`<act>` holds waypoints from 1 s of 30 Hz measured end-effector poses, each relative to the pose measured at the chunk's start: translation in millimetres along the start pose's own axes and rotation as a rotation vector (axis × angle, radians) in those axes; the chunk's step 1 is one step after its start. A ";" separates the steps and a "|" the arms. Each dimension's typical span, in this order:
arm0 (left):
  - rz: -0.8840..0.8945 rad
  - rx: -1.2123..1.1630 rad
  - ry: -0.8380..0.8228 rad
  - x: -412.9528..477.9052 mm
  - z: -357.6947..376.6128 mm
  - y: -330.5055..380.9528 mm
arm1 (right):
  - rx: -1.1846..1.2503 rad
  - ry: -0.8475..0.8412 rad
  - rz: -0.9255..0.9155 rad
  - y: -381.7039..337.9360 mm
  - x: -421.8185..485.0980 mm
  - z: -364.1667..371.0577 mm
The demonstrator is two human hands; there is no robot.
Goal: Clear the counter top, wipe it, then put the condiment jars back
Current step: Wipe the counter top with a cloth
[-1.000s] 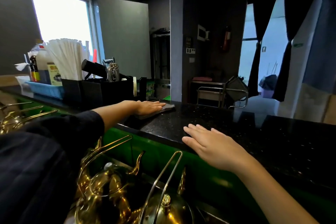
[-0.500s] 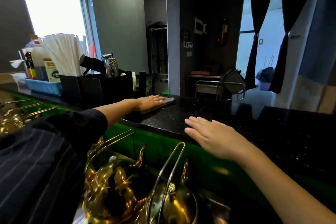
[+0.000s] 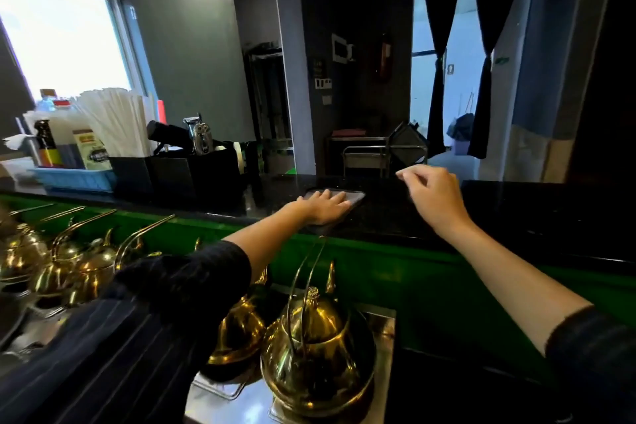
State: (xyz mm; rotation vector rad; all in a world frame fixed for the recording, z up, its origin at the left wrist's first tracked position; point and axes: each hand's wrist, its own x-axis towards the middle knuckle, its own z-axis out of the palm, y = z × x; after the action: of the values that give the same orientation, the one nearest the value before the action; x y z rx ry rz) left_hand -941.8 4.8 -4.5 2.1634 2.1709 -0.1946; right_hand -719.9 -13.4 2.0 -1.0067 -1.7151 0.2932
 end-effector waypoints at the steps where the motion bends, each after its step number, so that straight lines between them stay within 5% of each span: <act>1: 0.035 0.005 -0.005 -0.5 0.1 12.7 | -0.033 0.031 0.005 8.1 1.3 -17.1; 4: 0.088 0.004 0.025 -2.9 0.7 29.2 | -0.194 0.038 0.028 36.5 -0.8 -74.3; 9: -0.078 -0.032 0.088 9.5 -0.5 9.7 | -0.549 -0.246 0.234 79.7 -25.4 -160.9; 15: -0.226 -0.106 0.055 12.4 -7.0 56.7 | -0.847 -0.192 0.277 105.8 -40.9 -173.2; 26: 0.053 -0.139 0.095 -9.1 -5.6 273.9 | -0.846 -0.136 0.201 105.2 -41.8 -178.2; 30: 0.088 -0.123 0.111 -18.5 -4.7 266.2 | -0.667 -0.287 0.238 110.8 -36.2 -194.2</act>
State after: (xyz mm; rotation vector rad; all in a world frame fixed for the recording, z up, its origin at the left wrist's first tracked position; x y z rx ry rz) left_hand -675.5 -12.7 -8.0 2.2445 2.0761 0.0641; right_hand -494.3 -25.9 -15.3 -1.7282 -2.0058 0.0037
